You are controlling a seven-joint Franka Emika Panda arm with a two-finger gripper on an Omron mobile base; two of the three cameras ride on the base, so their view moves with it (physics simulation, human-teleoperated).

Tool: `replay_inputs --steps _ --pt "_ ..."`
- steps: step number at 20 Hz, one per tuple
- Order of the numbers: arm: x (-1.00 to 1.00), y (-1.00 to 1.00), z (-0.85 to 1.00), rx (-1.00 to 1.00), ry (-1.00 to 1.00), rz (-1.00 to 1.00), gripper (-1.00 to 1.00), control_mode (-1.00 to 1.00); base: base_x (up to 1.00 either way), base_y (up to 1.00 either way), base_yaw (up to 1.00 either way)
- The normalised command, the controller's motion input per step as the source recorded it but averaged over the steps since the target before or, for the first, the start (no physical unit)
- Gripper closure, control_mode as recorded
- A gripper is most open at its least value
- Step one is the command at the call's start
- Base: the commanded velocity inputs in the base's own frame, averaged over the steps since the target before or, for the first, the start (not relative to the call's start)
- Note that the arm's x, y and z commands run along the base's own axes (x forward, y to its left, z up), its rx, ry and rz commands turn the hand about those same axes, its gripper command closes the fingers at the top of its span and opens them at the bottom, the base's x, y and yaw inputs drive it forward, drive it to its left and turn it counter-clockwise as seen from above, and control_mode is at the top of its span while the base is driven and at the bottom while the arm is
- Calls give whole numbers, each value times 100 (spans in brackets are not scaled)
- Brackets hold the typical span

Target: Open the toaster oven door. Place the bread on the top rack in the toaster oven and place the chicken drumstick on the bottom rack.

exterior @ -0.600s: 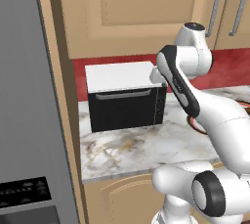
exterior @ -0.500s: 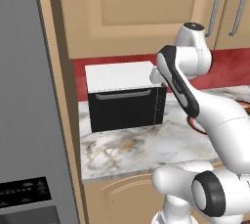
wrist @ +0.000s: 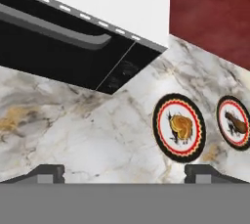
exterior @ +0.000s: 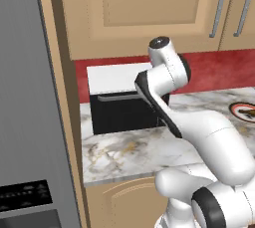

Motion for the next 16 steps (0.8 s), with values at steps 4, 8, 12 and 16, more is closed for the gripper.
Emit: replay_inputs --steps 4,8,12,16 --pt "-4 17 -41 -41 -20 5 -100 -100 0 0 0" --pt "-4 5 -32 -29 0 2 -100 -100 0 0 0" --pt "16 17 -17 -8 -2 1 -100 -100 0 0 0" --pt "34 76 -12 -14 0 1 -100 -100 0 0 0"
